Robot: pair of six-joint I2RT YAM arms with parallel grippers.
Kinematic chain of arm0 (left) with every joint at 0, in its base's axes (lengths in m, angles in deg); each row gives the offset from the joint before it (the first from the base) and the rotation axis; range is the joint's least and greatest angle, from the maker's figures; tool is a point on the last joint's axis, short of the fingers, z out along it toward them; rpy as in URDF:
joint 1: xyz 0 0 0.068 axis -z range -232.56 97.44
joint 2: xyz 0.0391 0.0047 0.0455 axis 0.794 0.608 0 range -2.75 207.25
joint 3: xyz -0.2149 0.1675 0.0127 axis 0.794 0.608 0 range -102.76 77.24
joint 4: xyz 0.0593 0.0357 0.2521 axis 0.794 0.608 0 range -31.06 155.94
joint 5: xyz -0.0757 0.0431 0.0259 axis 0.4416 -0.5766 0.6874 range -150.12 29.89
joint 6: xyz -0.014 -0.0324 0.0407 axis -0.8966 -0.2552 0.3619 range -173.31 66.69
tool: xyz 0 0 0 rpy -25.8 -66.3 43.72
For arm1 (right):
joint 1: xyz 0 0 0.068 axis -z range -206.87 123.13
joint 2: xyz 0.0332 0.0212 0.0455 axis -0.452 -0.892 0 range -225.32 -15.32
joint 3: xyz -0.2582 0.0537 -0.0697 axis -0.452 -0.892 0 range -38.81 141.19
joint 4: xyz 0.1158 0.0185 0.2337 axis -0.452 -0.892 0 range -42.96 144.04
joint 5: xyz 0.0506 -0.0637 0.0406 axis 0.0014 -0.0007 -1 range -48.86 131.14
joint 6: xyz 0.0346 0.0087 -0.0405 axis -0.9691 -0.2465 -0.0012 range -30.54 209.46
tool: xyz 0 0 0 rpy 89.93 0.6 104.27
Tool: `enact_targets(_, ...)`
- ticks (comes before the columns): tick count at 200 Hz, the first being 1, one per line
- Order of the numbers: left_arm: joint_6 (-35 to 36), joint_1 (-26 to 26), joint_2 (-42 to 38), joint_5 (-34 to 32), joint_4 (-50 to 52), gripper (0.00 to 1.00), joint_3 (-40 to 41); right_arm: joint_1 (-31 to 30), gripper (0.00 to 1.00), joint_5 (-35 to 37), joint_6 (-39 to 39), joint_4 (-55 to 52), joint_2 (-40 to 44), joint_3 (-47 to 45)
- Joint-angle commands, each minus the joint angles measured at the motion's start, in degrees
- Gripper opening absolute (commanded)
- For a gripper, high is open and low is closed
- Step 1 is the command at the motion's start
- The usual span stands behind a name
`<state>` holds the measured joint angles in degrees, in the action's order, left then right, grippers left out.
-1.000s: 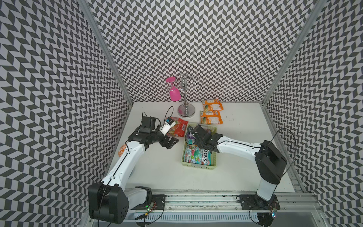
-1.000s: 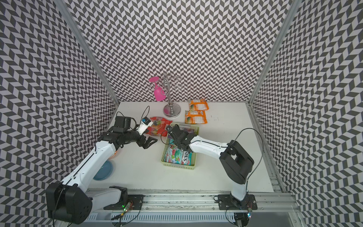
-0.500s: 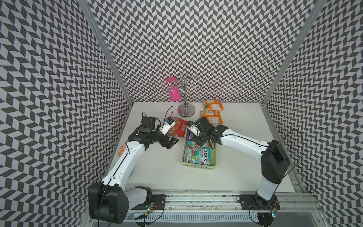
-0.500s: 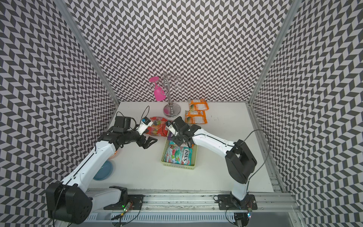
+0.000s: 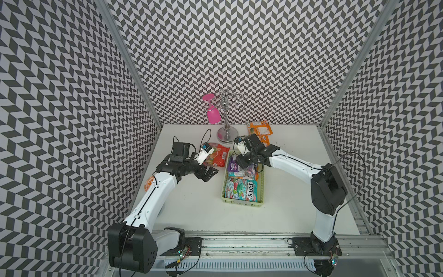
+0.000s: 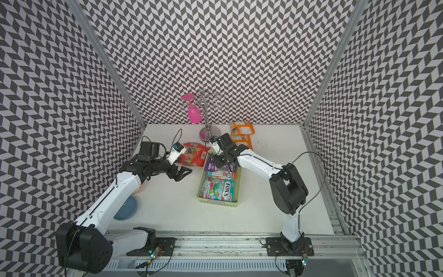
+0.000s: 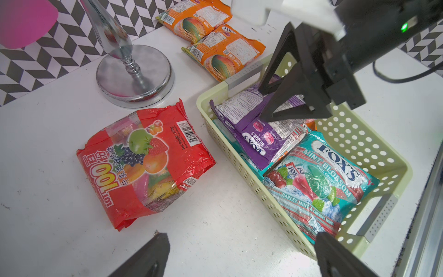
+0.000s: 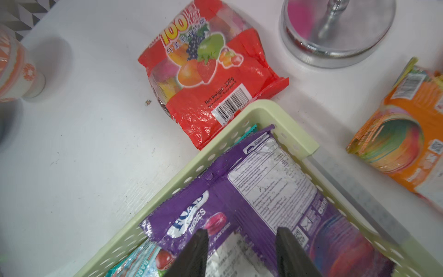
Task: Put the candies in the basket
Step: Place the candy in the basket.
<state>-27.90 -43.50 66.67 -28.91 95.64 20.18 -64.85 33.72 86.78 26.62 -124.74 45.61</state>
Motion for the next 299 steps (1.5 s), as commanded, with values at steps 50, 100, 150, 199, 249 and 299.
enact_targets(50, -0.67, -0.45, -0.33, 1.56, -0.62, 0.99, -1.19, -2.75, 0.43, -0.70, -4.54, 7.25, -2.85, -12.96)
enact_targets(100, -0.86, -0.45, 0.17, 1.64, -0.64, 0.99, -1.47, -4.75, 0.43, 5.54, -1.19, 2.39, 4.33, -8.70)
enact_targets(150, -0.83, -0.52, -0.08, 1.72, -0.38, 0.99, -1.61, -0.84, 0.46, 5.86, -0.72, 0.19, 9.04, -3.16)
enact_targets(199, -2.16, -0.45, -0.48, 0.89, -1.00, 0.99, -1.83, 5.03, 0.48, 6.78, -2.42, -0.92, 10.58, -2.08)
enact_targets(249, -1.22, 1.32, -0.86, -1.67, -2.42, 0.99, -2.30, 12.95, 0.49, 0.71, -8.19, 3.86, 15.19, -6.77)
enact_targets(299, 0.85, 4.12, -0.08, -2.62, -4.13, 0.99, -3.33, 20.31, 0.52, -4.19, -11.96, 7.10, 14.62, -10.10)
